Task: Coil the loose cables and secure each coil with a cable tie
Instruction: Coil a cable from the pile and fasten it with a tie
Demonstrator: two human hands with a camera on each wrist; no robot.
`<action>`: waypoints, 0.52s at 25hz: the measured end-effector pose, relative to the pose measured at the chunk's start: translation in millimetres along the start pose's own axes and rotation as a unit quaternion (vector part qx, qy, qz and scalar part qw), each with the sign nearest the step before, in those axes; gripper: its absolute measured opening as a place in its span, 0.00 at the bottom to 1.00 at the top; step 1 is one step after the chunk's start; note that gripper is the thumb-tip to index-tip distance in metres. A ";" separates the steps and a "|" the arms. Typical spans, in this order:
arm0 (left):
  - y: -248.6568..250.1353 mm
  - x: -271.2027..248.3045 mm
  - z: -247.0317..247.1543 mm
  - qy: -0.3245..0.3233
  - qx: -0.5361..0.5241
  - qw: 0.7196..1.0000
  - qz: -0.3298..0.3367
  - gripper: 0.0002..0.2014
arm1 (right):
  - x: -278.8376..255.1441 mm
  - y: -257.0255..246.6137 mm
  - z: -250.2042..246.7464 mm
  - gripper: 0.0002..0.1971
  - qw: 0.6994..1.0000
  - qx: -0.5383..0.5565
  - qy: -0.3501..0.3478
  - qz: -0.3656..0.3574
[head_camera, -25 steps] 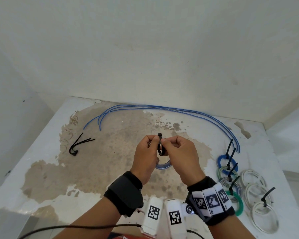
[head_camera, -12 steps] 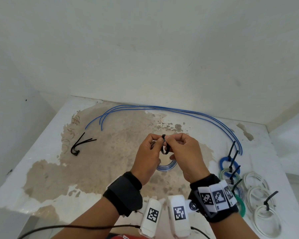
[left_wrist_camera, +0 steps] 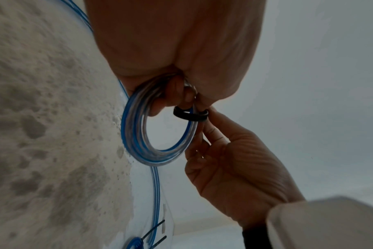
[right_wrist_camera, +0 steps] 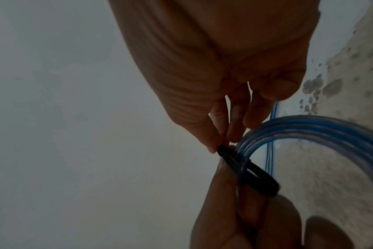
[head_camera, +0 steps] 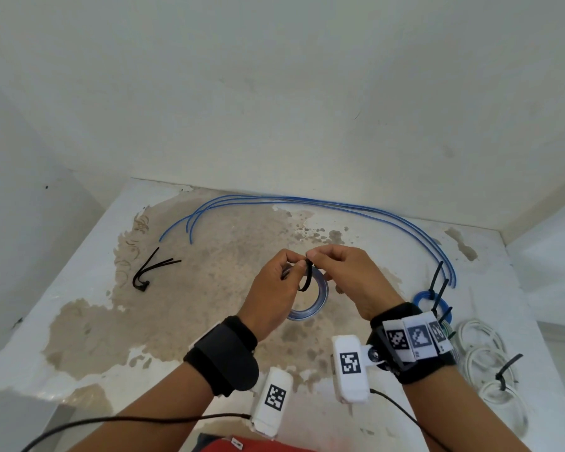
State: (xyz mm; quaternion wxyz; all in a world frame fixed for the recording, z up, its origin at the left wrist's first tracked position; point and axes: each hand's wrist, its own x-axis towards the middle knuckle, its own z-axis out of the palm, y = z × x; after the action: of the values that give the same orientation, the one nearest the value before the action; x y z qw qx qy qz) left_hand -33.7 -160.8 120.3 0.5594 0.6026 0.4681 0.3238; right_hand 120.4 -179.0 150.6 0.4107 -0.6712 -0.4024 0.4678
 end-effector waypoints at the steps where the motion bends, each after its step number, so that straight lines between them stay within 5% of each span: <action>1: 0.8 -1.1 0.7 -0.003 0.000 1.000 -0.001 0.08 | 0.5 -2.2 -2.7 0.07 1.000 0.003 -0.021 0.009; 6: 1.2 -5.7 1.2 -0.039 -0.015 0.999 -0.008 0.08 | 9.9 -1.7 -13.6 0.04 0.988 0.049 -0.077 0.128; 11: 3.7 -17.1 3.8 -0.094 -0.048 0.994 -0.035 0.07 | 19.2 -4.1 -15.1 0.09 0.990 0.104 0.019 0.095; 13: 5.5 -13.5 2.0 -0.088 -0.117 0.986 -0.079 0.08 | 16.2 -2.8 -12.5 0.15 0.986 0.126 0.003 0.105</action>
State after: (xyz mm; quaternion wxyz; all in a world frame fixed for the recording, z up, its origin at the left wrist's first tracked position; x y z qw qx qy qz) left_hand -35.5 -173.7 127.2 0.6887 0.5204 0.4225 0.2764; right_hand 135.8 -165.3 151.2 0.4415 -0.6539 -0.2662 0.5537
